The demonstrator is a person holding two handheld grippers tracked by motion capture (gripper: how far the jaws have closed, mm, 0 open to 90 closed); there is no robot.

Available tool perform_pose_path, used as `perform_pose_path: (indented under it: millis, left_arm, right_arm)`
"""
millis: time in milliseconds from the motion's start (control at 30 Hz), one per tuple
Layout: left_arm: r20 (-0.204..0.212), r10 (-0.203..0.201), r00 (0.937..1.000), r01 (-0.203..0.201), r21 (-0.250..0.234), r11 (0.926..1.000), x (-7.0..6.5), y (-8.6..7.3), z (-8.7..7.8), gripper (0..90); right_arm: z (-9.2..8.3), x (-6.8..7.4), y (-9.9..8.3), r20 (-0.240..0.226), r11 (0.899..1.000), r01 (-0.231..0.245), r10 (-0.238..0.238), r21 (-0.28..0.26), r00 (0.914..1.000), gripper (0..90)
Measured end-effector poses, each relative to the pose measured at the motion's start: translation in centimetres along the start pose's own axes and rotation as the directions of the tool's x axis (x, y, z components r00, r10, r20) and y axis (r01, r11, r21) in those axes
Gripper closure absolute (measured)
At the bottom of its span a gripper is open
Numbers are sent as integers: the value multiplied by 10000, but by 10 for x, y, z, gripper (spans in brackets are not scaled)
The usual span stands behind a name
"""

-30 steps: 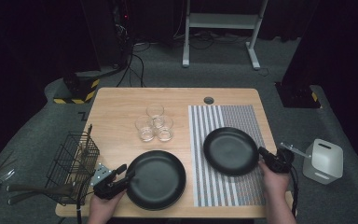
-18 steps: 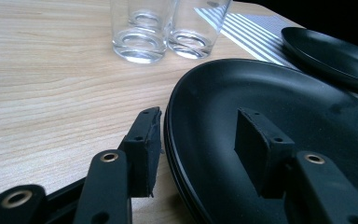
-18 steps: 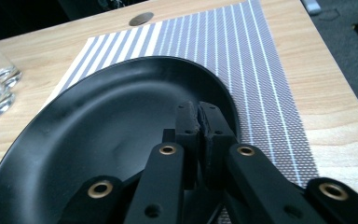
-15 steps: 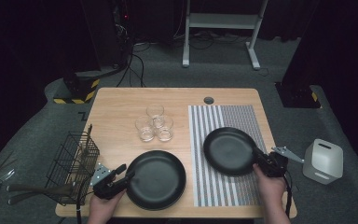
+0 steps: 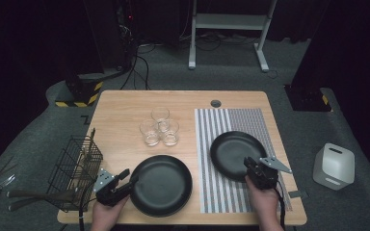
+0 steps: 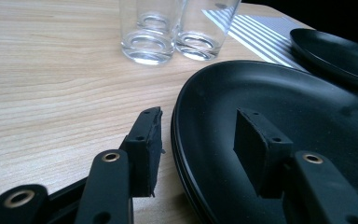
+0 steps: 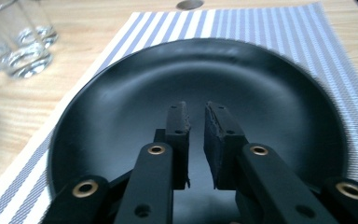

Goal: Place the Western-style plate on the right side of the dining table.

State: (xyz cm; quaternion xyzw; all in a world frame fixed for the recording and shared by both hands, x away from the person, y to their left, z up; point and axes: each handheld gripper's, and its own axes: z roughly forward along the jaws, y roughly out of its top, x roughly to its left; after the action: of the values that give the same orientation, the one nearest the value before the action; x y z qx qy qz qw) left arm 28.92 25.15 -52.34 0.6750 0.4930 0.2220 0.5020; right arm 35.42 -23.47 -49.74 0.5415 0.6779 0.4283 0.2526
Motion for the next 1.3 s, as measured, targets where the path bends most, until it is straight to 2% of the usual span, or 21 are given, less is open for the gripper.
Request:
perform_pose_path:
  millis: [100, 167, 367, 533, 700, 867, 1033, 1233, 1300]
  left_arm:
    - [-38, 10, 10000, -10, -21, 10000, 0, 0, -1, 507]
    - [-162, -11, 9999, 11, -22, 10000, 0, 0, -1, 506]
    - [-112, -165, 9998, 166, 36, 9999, 1, 0, -1, 502]
    - [-95, 74, 9999, -73, 128, 9999, 0, 1, -1, 506]
    - [28, 124, 9999, -125, 157, 9998, 0, 2, -2, 509]
    - [-200, 225, 9995, -220, 246, 9995, -3, 6, -4, 517]
    - [-416, 396, 9984, -391, 116, 9992, -6, 13, -7, 538]
    - [-495, 797, 9956, -802, -81, 9967, -12, 20, -14, 568]
    - [-407, 842, 9956, -852, -233, 9961, -13, 22, -18, 569]
  right_arm:
    - [3, 12, -3, -2, 9996, 300, -300, 1, 9996, 775]
    - [4, 20, -5, -120, 9988, 488, -488, 16, 9987, 753]
    - [6, 43, -9, -549, 9964, 849, -852, -69, 9949, 708]
    - [8, 57, -11, -901, 9940, 1094, -1098, -89, 9899, 690]
    - [9, 66, -11, -1265, 9916, 1291, -1291, -81, 9835, 665]
    - [10, 74, -10, -1494, 9885, 1507, -1511, -142, 9772, 639]
    - [11, 79, -10, -1782, 9887, 1495, -1483, -67, 9728, 611]
    - [14, 83, -9, -2066, 9866, 1631, -1586, 49, 9655, 578]
    - [14, 85, -10, -2032, 9847, 1744, -1710, -9, 9641, 579]
